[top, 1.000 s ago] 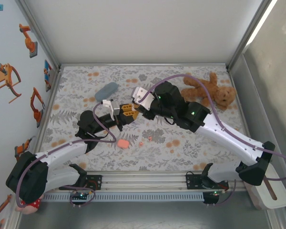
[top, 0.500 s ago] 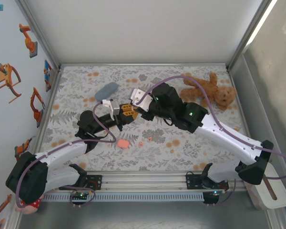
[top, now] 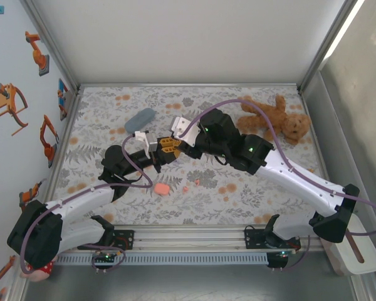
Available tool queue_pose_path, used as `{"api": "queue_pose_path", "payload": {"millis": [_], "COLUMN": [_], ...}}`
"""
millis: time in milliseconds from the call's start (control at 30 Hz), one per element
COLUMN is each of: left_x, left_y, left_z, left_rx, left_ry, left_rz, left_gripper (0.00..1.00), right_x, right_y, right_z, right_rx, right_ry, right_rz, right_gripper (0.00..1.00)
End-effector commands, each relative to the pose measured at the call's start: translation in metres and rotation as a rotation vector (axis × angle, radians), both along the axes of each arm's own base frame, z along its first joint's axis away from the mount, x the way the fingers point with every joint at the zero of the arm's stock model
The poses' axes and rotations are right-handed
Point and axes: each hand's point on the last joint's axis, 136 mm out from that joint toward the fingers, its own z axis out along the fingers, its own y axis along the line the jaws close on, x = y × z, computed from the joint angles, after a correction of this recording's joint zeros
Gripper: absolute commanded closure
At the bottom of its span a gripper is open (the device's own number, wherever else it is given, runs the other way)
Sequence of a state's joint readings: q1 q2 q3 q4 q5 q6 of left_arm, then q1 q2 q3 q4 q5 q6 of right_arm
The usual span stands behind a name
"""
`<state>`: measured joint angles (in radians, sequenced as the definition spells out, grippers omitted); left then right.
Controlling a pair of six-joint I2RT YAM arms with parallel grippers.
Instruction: Insert wireless bluetooth earbuds into charging case
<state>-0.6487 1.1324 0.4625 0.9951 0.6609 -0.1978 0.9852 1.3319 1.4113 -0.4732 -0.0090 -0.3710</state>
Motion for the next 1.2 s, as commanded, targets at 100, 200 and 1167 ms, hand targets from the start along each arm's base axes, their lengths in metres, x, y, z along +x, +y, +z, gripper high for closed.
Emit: {"api": "queue_pose_path", "payload": {"millis": [100,200,1167], "left_x": [-0.009,-0.009,-0.028], "left_y": [0.001,0.001,0.022], "left_z": [0.017,0.016,0.046], "left_rx": [-0.045,-0.046,-0.153], "left_ry": [-0.054,-0.053,-0.138], "left_rz": [-0.024,-0.024,-0.001], "left_gripper": [1.00,1.00,1.00], "right_x": [-0.007,-0.015,0.087], "right_y": [-0.004,-0.006,-0.112], "right_z": [0.044,0.062,-0.041], "right_rx": [0.117,0.182,0.374], "right_ry": [-0.012,-0.004,0.696], "right_rz": [-0.011,0.005,-0.626], "right_gripper": [0.53,0.46,0.34]}}
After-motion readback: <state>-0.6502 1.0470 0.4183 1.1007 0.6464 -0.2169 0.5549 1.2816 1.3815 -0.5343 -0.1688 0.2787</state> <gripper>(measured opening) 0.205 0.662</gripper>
